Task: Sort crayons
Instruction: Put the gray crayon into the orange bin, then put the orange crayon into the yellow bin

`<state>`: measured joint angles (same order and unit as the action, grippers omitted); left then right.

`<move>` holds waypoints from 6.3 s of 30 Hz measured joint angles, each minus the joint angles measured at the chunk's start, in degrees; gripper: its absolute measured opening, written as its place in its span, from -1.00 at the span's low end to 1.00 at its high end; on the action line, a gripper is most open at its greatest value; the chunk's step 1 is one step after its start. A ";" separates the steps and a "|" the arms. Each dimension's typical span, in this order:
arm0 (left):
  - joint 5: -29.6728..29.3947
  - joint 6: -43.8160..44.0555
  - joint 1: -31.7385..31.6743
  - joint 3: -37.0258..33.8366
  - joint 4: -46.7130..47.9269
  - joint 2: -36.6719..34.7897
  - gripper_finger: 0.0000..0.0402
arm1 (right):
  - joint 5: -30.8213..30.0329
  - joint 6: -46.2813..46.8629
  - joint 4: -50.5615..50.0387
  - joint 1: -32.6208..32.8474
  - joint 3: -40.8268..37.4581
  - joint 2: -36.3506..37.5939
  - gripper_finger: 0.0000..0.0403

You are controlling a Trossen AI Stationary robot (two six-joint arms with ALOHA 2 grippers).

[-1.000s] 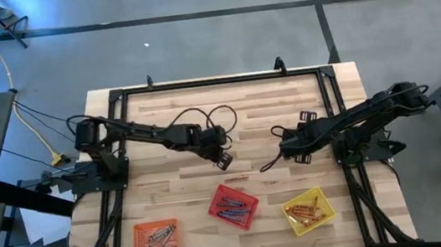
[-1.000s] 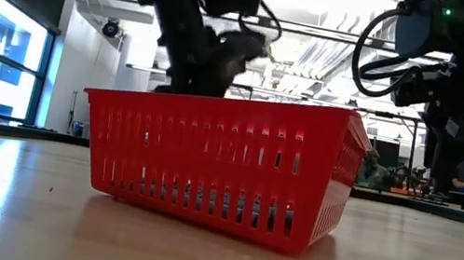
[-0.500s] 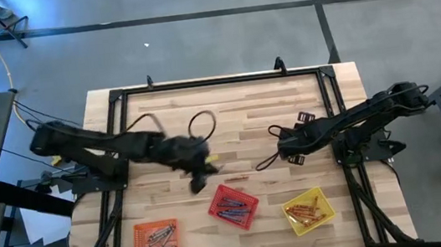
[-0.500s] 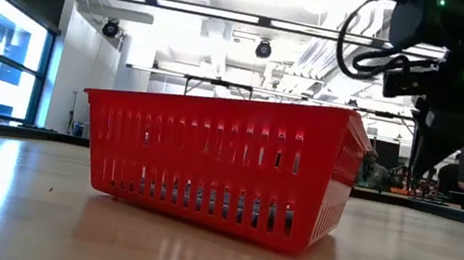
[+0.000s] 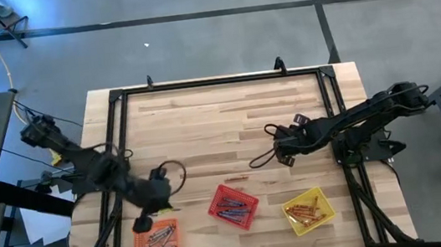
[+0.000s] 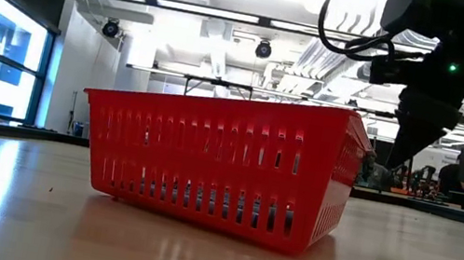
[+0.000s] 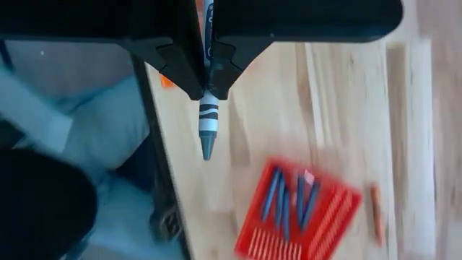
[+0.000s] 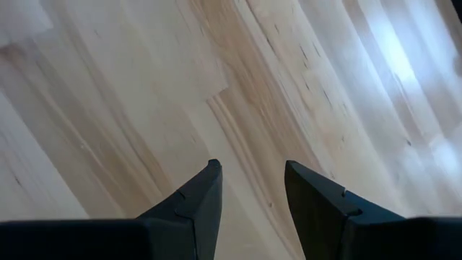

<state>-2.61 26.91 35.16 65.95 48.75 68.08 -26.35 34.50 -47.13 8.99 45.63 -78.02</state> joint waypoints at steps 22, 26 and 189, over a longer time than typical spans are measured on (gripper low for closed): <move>-2.44 48.43 17.56 -19.39 -15.49 0.19 -1.00 | -0.50 0.00 3.08 0.00 0.00 0.00 -0.28; -2.47 54.99 18.98 -22.83 -19.86 0.21 -1.00 | -0.52 -0.06 4.55 0.00 0.00 0.00 -0.28; -23.72 -19.67 -31.80 -25.68 -62.02 0.21 -0.65 | 28.27 -29.88 11.26 -2.29 30.56 -35.06 -0.99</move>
<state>-26.33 7.25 3.36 40.27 -13.27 68.29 1.93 4.62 -35.87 6.70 76.18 -113.08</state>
